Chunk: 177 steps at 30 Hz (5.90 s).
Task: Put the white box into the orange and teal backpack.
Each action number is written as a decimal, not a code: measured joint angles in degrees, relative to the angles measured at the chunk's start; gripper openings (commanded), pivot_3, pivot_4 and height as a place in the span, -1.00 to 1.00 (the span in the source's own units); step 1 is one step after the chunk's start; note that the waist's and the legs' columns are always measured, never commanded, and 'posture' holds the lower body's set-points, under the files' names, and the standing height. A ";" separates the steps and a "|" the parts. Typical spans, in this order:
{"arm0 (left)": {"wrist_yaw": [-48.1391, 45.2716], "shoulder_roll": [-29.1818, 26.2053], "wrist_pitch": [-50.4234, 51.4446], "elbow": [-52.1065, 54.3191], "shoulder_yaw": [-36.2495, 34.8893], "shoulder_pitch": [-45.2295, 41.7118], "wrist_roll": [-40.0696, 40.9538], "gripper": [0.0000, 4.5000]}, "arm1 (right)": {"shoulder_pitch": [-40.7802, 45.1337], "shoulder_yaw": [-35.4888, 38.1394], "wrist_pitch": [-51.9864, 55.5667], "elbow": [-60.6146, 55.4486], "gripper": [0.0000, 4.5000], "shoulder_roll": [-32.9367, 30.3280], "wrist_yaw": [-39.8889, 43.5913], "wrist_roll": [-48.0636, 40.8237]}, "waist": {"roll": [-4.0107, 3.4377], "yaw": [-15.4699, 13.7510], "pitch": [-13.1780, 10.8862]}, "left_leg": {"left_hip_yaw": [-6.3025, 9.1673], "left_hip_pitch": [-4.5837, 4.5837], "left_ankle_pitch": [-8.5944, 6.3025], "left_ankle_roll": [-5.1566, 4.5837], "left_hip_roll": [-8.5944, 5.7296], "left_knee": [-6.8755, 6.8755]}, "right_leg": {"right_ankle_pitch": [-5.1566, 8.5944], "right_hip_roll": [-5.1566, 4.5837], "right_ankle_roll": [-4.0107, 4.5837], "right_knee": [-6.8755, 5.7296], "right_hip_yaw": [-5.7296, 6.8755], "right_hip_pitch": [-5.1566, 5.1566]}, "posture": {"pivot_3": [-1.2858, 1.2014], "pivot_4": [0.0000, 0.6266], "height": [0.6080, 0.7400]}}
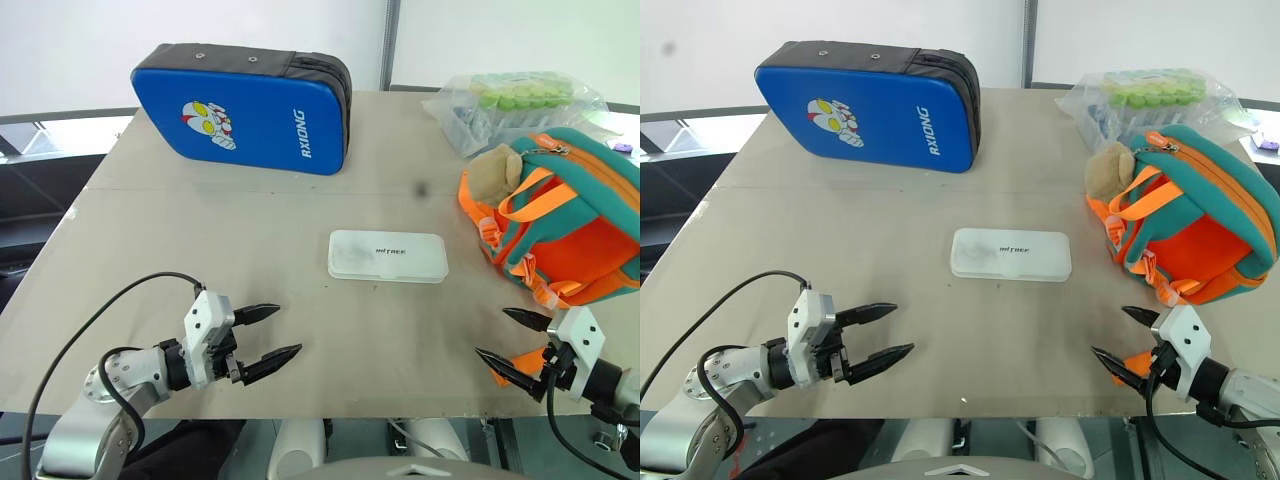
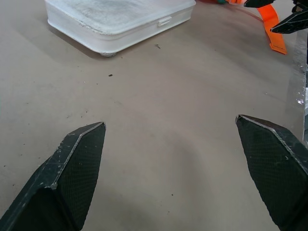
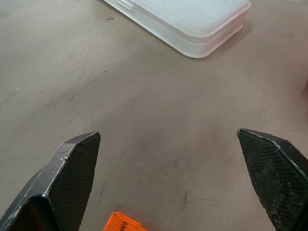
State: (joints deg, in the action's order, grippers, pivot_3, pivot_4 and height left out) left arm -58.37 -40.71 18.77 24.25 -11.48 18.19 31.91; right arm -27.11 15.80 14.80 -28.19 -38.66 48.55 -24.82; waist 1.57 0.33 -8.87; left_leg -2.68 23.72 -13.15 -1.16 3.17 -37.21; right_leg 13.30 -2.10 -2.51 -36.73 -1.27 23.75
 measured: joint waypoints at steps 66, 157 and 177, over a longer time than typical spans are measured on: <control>29.41 4.51 35.83 1.64 -3.60 -13.87 8.76 0.56 | 35.80 -29.46 24.95 3.28 -1.00 8.46 -15.26 13.04 | 0.00 0.76 0.17 | 0.02 -0.21 0.02 -0.02 -0.13 0.04 | -0.15 0.36 0.23 -0.15 -0.02 -0.09 | 0.03 -0.52 1.00; 38.57 33.79 58.36 -22.84 -23.87 -44.75 29.02 -0.49 | 45.87 -3.96 30.15 2.95 -0.94 18.96 -42.74 7.68 | 0.36 0.27 0.24 | 0.47 0.16 0.03 -0.03 -0.69 -0.11 | -0.26 0.06 -0.13 -0.13 0.12 -0.14 | 0.03 -0.52 1.00; 18.60 22.58 27.76 -19.55 -9.32 -50.89 21.65 -0.49 | 30.88 10.07 34.90 -9.45 -0.98 -4.06 -5.62 -43.15 | 0.28 0.27 0.03 | 0.32 0.18 0.03 -0.03 -0.69 -0.03 | -0.24 0.10 -0.14 -0.04 0.16 -0.14 | 0.03 -0.52 1.00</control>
State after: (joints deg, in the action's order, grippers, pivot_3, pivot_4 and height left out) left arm -39.77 -18.13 46.53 4.70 -20.81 -32.70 53.57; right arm 3.78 25.87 49.70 -37.65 -42.71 42.93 -67.98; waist 1.85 0.60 -8.83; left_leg -2.36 23.90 -13.12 -1.19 2.48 -37.24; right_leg 13.07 -2.00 -2.64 -36.77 -1.11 23.61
